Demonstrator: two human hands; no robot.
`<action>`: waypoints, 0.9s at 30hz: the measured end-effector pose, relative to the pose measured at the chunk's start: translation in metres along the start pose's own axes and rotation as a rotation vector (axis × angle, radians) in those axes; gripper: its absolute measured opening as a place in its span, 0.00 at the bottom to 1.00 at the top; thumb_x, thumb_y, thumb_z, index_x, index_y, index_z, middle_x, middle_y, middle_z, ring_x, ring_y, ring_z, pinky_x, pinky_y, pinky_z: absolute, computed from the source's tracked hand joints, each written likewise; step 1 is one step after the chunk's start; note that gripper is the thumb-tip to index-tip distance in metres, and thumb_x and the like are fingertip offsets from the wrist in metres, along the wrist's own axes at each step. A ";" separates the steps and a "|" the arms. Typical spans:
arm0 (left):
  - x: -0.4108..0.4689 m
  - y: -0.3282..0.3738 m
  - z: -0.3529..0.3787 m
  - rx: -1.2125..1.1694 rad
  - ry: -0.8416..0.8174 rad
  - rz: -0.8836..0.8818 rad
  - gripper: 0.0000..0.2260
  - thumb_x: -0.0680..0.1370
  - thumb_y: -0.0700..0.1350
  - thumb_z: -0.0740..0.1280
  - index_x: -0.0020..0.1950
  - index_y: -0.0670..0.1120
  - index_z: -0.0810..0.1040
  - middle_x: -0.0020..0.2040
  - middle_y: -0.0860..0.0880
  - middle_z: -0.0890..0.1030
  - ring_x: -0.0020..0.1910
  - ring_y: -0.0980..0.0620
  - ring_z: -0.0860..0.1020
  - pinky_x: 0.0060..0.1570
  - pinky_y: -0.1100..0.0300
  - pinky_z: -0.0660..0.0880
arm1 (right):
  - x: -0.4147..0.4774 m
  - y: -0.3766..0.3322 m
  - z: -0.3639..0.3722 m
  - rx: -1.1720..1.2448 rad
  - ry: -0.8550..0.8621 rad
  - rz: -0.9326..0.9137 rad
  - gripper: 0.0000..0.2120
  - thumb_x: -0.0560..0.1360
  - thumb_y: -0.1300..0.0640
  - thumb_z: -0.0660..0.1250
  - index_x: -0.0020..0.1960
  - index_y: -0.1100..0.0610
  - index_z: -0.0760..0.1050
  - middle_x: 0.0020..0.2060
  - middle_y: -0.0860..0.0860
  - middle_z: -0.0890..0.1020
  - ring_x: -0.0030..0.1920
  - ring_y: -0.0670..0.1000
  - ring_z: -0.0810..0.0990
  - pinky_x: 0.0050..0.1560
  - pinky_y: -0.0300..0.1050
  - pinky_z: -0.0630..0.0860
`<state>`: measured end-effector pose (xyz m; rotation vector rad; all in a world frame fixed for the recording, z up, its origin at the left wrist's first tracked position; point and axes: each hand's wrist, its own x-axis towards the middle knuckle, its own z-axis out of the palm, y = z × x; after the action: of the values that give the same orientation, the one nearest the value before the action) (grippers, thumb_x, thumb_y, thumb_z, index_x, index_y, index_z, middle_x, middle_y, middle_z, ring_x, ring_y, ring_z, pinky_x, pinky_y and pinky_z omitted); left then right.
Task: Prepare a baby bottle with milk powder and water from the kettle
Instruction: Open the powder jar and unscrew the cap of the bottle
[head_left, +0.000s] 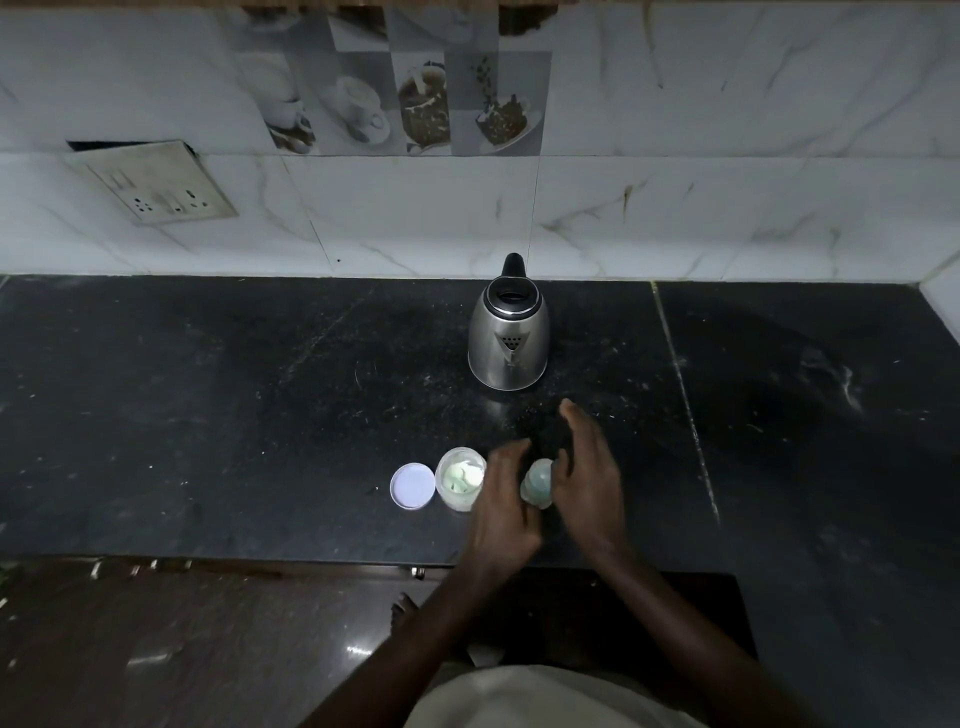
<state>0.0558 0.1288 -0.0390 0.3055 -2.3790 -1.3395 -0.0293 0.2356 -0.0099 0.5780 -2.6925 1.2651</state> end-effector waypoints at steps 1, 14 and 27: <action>-0.002 -0.002 0.011 0.005 -0.052 -0.045 0.34 0.70 0.32 0.70 0.75 0.42 0.68 0.72 0.48 0.71 0.72 0.57 0.69 0.73 0.56 0.69 | 0.005 0.003 -0.006 -0.013 0.016 0.041 0.32 0.74 0.73 0.64 0.76 0.57 0.71 0.76 0.50 0.72 0.75 0.44 0.70 0.71 0.24 0.59; 0.006 -0.049 0.051 0.172 -0.172 -0.180 0.17 0.80 0.50 0.64 0.66 0.43 0.76 0.60 0.48 0.80 0.57 0.50 0.79 0.57 0.47 0.78 | -0.009 0.026 0.003 -0.221 -0.319 0.014 0.22 0.72 0.50 0.75 0.64 0.54 0.79 0.60 0.49 0.81 0.60 0.52 0.78 0.55 0.46 0.76; 0.015 -0.049 0.039 -0.134 -0.150 -0.229 0.13 0.75 0.50 0.80 0.56 0.50 0.82 0.49 0.55 0.86 0.49 0.61 0.84 0.47 0.67 0.77 | 0.028 0.053 -0.006 -0.114 -0.741 -0.125 0.34 0.69 0.60 0.72 0.73 0.48 0.68 0.64 0.48 0.81 0.63 0.50 0.78 0.64 0.46 0.76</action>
<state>0.0250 0.1275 -0.0950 0.4659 -2.4178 -1.6710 -0.0756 0.2627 -0.0371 1.4060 -3.1781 0.9856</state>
